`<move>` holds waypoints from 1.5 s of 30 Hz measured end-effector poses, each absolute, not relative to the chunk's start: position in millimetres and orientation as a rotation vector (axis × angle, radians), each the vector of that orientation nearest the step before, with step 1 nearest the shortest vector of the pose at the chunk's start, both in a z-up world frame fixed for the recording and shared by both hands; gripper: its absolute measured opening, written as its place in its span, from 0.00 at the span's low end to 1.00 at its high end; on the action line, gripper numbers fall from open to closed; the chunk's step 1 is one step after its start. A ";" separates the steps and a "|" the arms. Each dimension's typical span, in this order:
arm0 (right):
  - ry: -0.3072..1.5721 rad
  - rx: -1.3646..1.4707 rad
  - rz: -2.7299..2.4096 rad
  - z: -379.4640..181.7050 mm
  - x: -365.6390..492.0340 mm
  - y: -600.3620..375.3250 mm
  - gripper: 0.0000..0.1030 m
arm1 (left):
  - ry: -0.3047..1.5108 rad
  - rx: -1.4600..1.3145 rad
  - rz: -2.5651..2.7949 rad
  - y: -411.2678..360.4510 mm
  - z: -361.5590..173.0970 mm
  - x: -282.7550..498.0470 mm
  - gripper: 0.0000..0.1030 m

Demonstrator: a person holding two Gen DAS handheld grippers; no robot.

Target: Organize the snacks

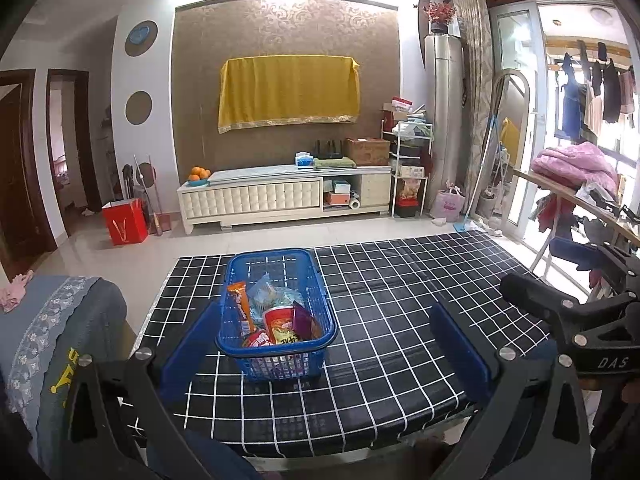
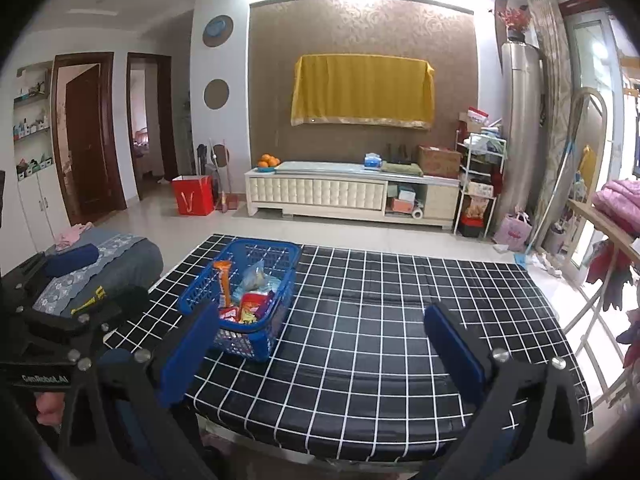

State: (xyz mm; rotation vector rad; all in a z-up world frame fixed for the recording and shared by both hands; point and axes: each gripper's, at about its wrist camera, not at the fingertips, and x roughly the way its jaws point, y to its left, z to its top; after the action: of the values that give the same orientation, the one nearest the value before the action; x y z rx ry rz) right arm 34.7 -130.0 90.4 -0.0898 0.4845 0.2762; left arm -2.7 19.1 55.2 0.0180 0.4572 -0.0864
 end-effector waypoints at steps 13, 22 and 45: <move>0.491 -0.077 0.280 87.8 25.5 -129.3 1.00 | 0.461 0.008 -0.103 17.4 54.4 -9.4 1.00; 0.497 -0.064 0.281 90.2 23.4 -129.2 1.00 | 0.464 0.001 -0.113 16.5 55.0 -11.7 1.00; 0.498 -0.093 0.264 89.3 21.7 -124.6 1.00 | 0.452 0.017 -0.089 15.2 57.8 -15.6 1.00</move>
State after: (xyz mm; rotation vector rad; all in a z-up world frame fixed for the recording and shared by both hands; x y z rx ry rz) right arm 21.7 -124.6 89.3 -0.0932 0.4983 0.2636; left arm -15.6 15.2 57.8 0.0166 0.4518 -0.0887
